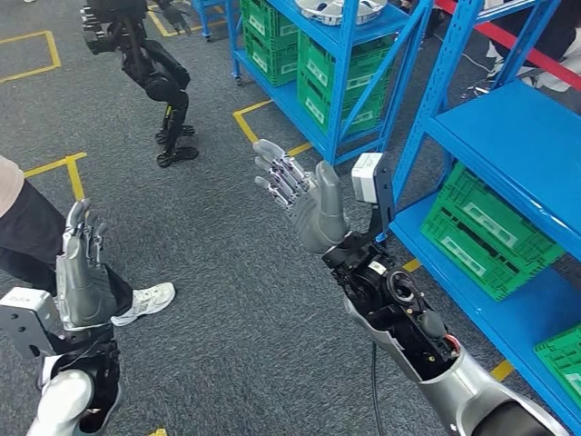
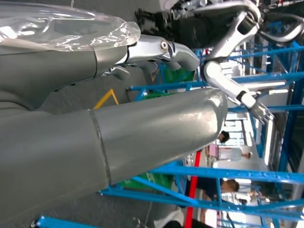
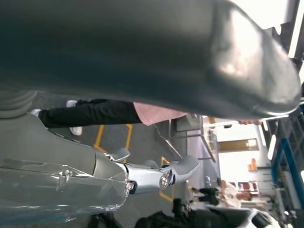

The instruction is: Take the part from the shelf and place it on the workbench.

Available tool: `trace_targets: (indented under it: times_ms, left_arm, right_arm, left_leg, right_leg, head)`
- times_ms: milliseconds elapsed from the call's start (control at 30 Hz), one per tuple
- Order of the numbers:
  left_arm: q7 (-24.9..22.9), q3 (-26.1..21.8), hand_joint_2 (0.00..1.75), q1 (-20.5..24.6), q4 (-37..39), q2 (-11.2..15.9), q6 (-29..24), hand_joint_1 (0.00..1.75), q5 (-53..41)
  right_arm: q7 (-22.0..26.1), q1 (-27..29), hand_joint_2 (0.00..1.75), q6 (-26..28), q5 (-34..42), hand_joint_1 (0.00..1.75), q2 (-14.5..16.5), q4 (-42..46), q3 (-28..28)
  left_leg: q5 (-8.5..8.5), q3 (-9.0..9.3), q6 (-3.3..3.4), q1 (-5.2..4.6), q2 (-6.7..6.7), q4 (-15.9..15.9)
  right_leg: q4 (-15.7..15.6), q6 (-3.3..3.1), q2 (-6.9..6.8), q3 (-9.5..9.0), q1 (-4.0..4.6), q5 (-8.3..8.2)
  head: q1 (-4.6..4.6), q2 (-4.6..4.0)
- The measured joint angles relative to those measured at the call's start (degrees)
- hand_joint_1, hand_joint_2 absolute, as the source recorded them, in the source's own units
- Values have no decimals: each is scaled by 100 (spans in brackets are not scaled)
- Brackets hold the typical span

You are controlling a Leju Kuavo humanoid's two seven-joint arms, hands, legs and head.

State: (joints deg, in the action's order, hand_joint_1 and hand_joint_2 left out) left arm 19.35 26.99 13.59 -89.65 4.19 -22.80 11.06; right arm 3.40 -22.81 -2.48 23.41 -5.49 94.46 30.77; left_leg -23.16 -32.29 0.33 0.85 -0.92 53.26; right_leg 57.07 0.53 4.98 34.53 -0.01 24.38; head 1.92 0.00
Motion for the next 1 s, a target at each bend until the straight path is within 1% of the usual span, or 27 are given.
trace_targets:
  times_ms: [67, 100, 133, 167, 200, 233, 267, 300, 333, 367, 433, 467, 500, 533, 567, 600, 633, 667, 700, 733, 767, 800, 833, 867, 933, 967, 1000]
  left_arm:
    - [2, 0, 0, 3, 1, -6, -3, 0, -2]
    - [3, 0, 0, -1, 1, -6, -8, 0, -3]
    - [3, 0, 0, -7, 2, -6, -13, 0, -3]
    - [2, 0, 0, -10, 2, -5, -20, 0, -3]
    - [1, 0, 0, -13, 2, -5, -28, 0, -5]
    - [-3, 0, 0, -13, 1, -5, -33, 0, -7]
    - [-6, 0, 0, -12, 1, -5, -38, 0, -13]
    - [-10, -1, 0, -10, 0, -5, -43, 0, -17]
    - [-16, -2, 0, -9, -1, -5, -45, 0, -22]
    - [-21, -3, 0, -9, -1, -5, -48, 0, -26]
    - [-29, -5, 0, -8, -1, -5, -50, 0, -27]
    - [-30, -9, 0, -5, -1, -4, -50, 0, -27]
    - [-31, -17, 0, 0, -1, -3, -50, 0, -31]
    - [-32, -26, 0, 1, -1, -1, -50, 0, -34]
    - [-33, -37, 0, -3, -1, 1, -50, 0, -37]
    - [-34, -47, 0, -13, -1, 3, -50, 0, -40]
    - [-35, -58, 0, -26, -1, 5, -50, 0, -40]
    - [-36, -69, 0, -37, -1, 7, -50, 0, -40]
    - [-36, -78, 0, -43, -1, 8, -50, 0, -40]
    - [-36, -84, 0, -43, -1, 9, -50, 0, -40]
    - [-36, -89, 0, -40, -1, 10, -50, 0, -40]
    - [-36, -95, 0, -37, -1, 10, -50, 0, -40]
    - [-37, -99, 0, -33, -2, 10, -50, 0, -40]
    - [-37, -103, 0, -30, -2, 10, -50, 0, -41]
    - [-38, -105, 0, -24, -3, 8, -50, 0, -42]
    - [-38, -106, 0, -20, -3, 4, -50, 0, -42]
    - [-38, -107, 0, -14, -3, -1, -50, 0, -42]
  right_arm:
    - [4, -7, 0, -7, 0, 0, 0, 2, 1]
    - [4, -4, 0, -14, 0, 0, 0, 1, 4]
    - [3, 2, 0, -20, 0, 0, 0, -1, 6]
    - [3, 5, 0, -26, 0, 0, 0, -2, 7]
    - [3, 5, 0, -30, 0, 0, 0, -3, 7]
    - [3, 2, 0, -33, 0, 0, 0, -2, 5]
    - [3, -4, 0, -38, 0, 0, 0, -2, 4]
    - [3, -15, 0, -43, 0, 0, 1, 0, 4]
    - [2, -25, 0, -49, 0, 0, 1, 1, 7]
    - [0, -31, 0, -53, 0, 0, 1, 1, 8]
    - [-4, -32, 0, -58, 0, 0, 2, 2, 6]
    - [-5, -36, 0, -65, 0, 0, 3, 5, 5]
    - [-7, -46, 0, -72, 0, 0, 5, 8, 4]
    - [-8, -55, 0, -79, 0, 0, 7, 10, 7]
    - [-9, -61, 0, -84, 0, 0, 8, 11, 9]
    - [-12, -61, 0, -86, 0, 0, 9, 10, 11]
    - [-13, -57, 0, -87, 0, 0, 9, 7, 13]
    - [-14, -55, 0, -89, 0, 0, 9, 4, 14]
    - [-14, -54, 0, -89, 0, 0, 9, 2, 14]
    - [-14, -56, 0, -89, 0, 0, 9, 1, 14]
    - [-14, -59, 0, -89, 0, 0, 9, 2, 14]
    - [-14, -64, 0, -89, 0, 0, 9, 2, 13]
    - [-13, -68, 0, -89, 0, 0, 9, 3, 13]
    - [-14, -70, 0, -89, 0, 0, 9, 3, 13]
    - [-13, -67, 0, -89, 0, 0, 9, 3, 8]
    - [-12, -65, 0, -89, 0, 0, 9, 4, 4]
    - [-12, -70, 0, -89, 0, 0, 9, 4, 0]
  left_leg:
    - [-7, 27, 31, 0, 111, -19]
    - [-13, 29, 36, -5, 168, -18]
    - [-19, 31, 35, -7, 225, -16]
    - [-27, 35, 28, -6, 278, -14]
    - [-37, 47, 15, -2, 328, -12]
    - [-53, 67, -6, 3, 376, -9]
    - [-72, 86, -33, -2, 420, -4]
    - [-92, 97, -63, -14, 460, 10]
    - [-103, 101, -92, -30, 502, 19]
    - [-108, 99, -115, -46, 545, 25]
    - [-126, 99, -170, -40, 634, 33]
    - [-180, 86, -197, -25, 592, 88]
    - [-292, 21, -222, -9, 495, 251]
    - [-458, -110, -238, 2, 360, 544]
    - [-650, -303, -242, 6, 231, 953]
    - [-824, -534, -243, 5, 161, 1405]
    - [-917, -727, -241, 4, 133, 1752]
    - [-898, -830, -232, 2, 121, 1894]
    - [-766, -815, -215, 2, 111, 1790]
    - [-546, -680, -189, 1, 80, 1454]
    - [-312, -482, -156, 1, -6, 996]
    - [-147, -294, -128, 7, -98, 574]
    - [-51, -162, -109, 6, -172, 277]
    - [-28, -94, -96, 1, -213, 123]
    - [-36, -65, -78, -9, -140, 72]
    - [-28, -45, -54, -4, -84, 48]
    - [-20, -23, -25, 4, -27, 23]
  right_leg:
    - [743, 53, -295, 337, -11, 383]
    - [1169, 78, -382, 531, -33, 558]
    - [1464, 100, -428, 668, -57, 648]
    - [1534, 117, -453, 698, -79, 625]
    - [1355, 130, -480, 602, -98, 492]
    - [958, 137, -539, 394, -109, 281]
    - [510, 143, -648, 159, -103, 110]
    - [120, 127, -746, -50, -82, -8]
    - [-124, 103, -822, -179, -61, -59]
    - [-209, 74, -844, -221, -38, -43]
    - [-229, -13, -735, -218, -24, -58]
    - [-240, -50, -674, -218, -24, -71]
    - [-254, -90, -618, -221, -29, -86]
    - [-264, -122, -565, -227, -37, -98]
    - [-265, -140, -513, -222, -35, -102]
    - [-264, -157, -455, -218, -31, -104]
    - [-264, -166, -390, -216, -24, -105]
    - [-262, -170, -320, -216, -18, -106]
    - [-260, -172, -247, -219, -12, -107]
    - [-257, -171, -176, -226, -10, -107]
    - [-255, -169, -111, -231, -12, -106]
    - [-247, -160, -48, -225, -4, -103]
    - [-242, -142, 9, -211, -4, -104]
    - [-240, -114, 62, -193, -12, -106]
    - [-252, -41, 157, -164, -30, -118]
    - [-223, -10, 118, -141, -29, -94]
    - [-104, 15, 16, -82, -22, -13]
  head:
    - [70, 0]
    - [97, 0]
    - [112, 0]
    - [129, 0]
    - [153, 0]
    - [178, 0]
    - [206, 0]
    - [230, 0]
    - [234, 0]
    - [218, 0]
    - [173, 0]
    - [153, 0]
    - [136, 0]
    - [105, 0]
    - [64, 0]
    - [30, 0]
    - [1, 0]
    - [-18, 0]
    - [-30, 0]
    - [-40, 0]
    - [-51, 0]
    - [-58, 0]
    - [-59, 0]
    - [-57, 0]
    - [-46, 0]
    - [-42, 0]
    - [-22, 0]
